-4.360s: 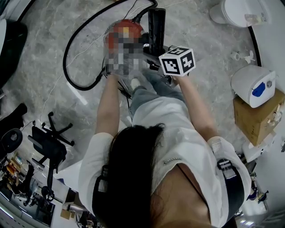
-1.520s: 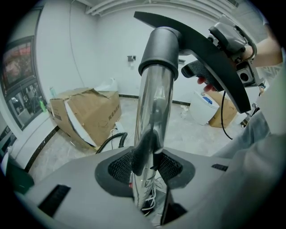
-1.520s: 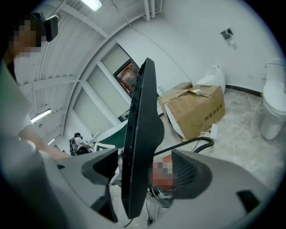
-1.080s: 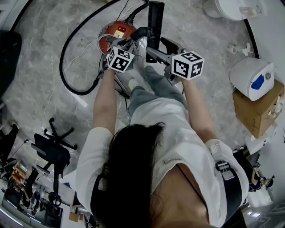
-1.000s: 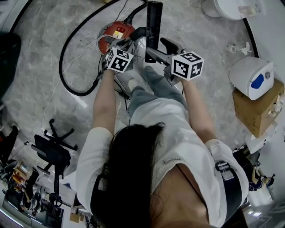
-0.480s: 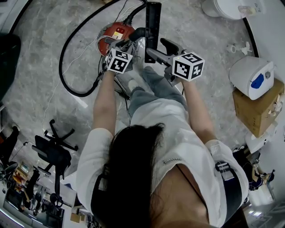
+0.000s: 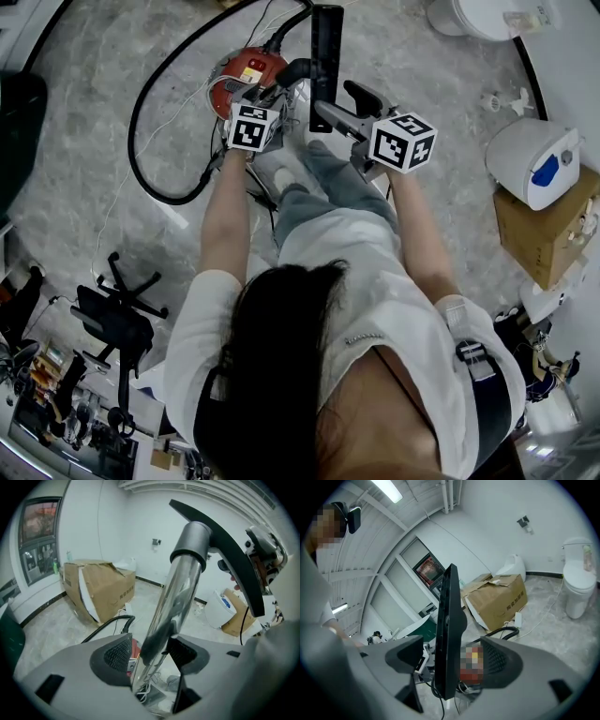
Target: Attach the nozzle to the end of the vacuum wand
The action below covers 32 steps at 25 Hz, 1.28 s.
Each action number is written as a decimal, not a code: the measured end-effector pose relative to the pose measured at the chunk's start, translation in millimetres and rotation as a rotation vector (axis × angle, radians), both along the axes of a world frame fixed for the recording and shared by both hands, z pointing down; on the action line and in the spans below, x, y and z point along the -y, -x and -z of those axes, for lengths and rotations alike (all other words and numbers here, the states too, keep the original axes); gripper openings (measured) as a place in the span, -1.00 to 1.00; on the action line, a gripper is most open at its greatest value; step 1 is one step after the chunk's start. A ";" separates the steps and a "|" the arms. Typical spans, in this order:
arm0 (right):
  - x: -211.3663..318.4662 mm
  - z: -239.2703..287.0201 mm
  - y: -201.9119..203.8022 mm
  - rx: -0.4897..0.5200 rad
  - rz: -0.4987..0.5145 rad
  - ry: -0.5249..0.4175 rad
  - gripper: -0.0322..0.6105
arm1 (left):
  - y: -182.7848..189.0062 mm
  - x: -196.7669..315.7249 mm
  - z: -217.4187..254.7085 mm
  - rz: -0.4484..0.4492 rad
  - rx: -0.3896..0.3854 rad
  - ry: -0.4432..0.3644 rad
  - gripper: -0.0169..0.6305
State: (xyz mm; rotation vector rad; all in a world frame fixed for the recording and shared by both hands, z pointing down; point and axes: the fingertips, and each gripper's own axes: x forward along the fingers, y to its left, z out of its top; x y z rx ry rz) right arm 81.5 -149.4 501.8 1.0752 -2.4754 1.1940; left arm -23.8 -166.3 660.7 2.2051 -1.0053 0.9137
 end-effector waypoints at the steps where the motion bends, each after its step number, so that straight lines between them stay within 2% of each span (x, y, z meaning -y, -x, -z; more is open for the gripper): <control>1: -0.2 0.0 -0.9 -0.004 -0.001 -0.002 0.23 | 2.1 0.3 1.1 0.018 -0.008 0.005 -0.22; 8: -0.5 2.1 0.2 0.001 -0.001 -0.004 0.23 | 13.8 -11.3 3.8 0.057 -0.042 0.034 -0.17; 14: -4.6 7.8 5.1 -0.009 0.016 -0.015 0.23 | 23.9 -22.9 21.3 0.069 -0.073 0.013 -0.15; 19: -2.5 10.9 -2.5 -0.070 -0.047 -0.048 0.23 | 28.6 -32.3 37.9 0.123 -0.113 -0.010 -0.15; 22: -3.4 16.2 -5.1 -0.112 -0.075 -0.084 0.23 | 25.4 -34.7 55.8 0.145 -0.141 -0.050 -0.15; 28: -7.1 28.5 -17.0 -0.217 -0.148 -0.137 0.23 | 29.3 -31.1 106.4 0.230 -0.149 -0.166 -0.15; 32: -12.7 38.3 -18.8 -0.216 -0.175 -0.165 0.23 | 28.4 -34.8 134.7 0.231 -0.164 -0.234 -0.26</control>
